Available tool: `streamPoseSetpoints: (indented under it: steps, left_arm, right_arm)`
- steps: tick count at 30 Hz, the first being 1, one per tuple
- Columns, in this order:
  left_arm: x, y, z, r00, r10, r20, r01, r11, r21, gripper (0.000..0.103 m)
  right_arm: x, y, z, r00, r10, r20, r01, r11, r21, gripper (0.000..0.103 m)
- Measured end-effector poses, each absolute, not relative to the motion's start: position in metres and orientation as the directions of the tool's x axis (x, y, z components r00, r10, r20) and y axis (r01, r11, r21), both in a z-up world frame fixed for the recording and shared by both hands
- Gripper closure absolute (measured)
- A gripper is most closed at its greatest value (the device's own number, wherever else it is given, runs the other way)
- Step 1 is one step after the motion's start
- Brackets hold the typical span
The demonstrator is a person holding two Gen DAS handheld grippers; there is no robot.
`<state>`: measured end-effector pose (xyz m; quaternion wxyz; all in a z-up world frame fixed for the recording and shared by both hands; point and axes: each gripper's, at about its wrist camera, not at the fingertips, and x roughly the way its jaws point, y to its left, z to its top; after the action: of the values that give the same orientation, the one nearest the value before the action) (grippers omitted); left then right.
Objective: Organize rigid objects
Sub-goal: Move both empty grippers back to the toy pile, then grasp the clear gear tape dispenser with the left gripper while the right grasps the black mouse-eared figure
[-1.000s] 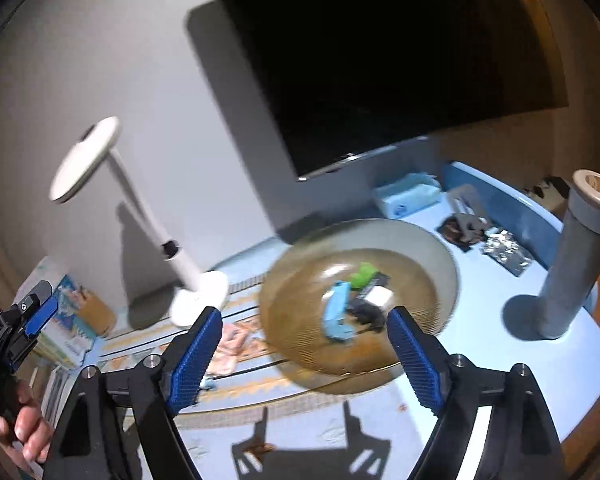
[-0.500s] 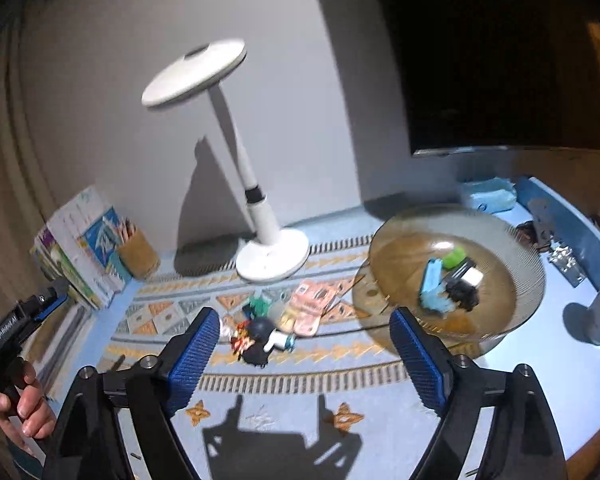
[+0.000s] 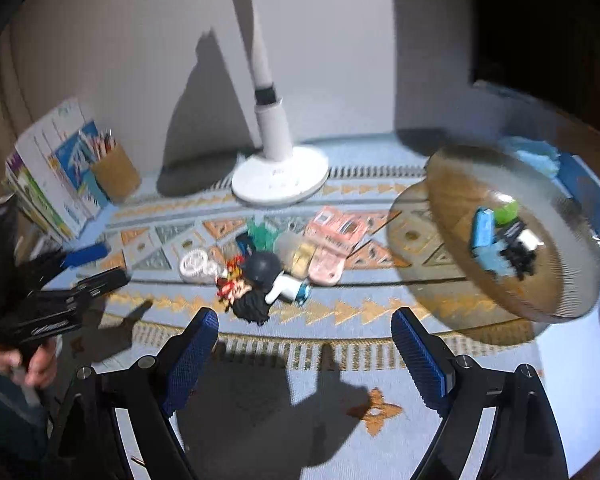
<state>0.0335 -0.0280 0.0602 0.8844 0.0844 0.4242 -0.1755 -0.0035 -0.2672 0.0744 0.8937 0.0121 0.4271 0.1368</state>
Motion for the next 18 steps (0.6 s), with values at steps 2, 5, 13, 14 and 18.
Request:
streamPoseSetpoints:
  steps: [2, 5, 13, 14, 18]
  left_arm:
    - [0.050, -0.033, 0.045, 0.536, -0.247, -0.807, 0.420, 0.908, 0.002, 0.037]
    - [0.065, -0.040, 0.030, 0.495, -0.263, -0.828, 0.461, 0.887, -0.006, 0.037]
    - [0.092, -0.056, 0.012, 0.427, -0.287, -0.858, 0.554, 0.833, -0.003, 0.037]
    - [0.094, -0.057, 0.011, 0.422, -0.294, -0.858, 0.562, 0.827, -0.007, 0.036]
    - [0.099, -0.059, 0.009, 0.422, -0.308, -0.853, 0.578, 0.816, -0.009, 0.033]
  right_arm:
    - [0.007, -0.261, 0.060, 0.558, 0.268, -0.785, -0.254, 0.956, 0.146, 0.016]
    - [0.018, -0.259, 0.046, 0.526, 0.283, -0.802, -0.269, 0.950, 0.159, 0.019]
    - [0.043, -0.239, 0.022, 0.479, 0.292, -0.828, -0.418, 0.905, 0.077, 0.040]
    - [0.047, -0.235, 0.017, 0.473, 0.291, -0.831, -0.439, 0.896, 0.064, 0.040]
    - [0.061, -0.230, 0.005, 0.451, 0.298, -0.841, -0.480, 0.876, 0.053, 0.041]
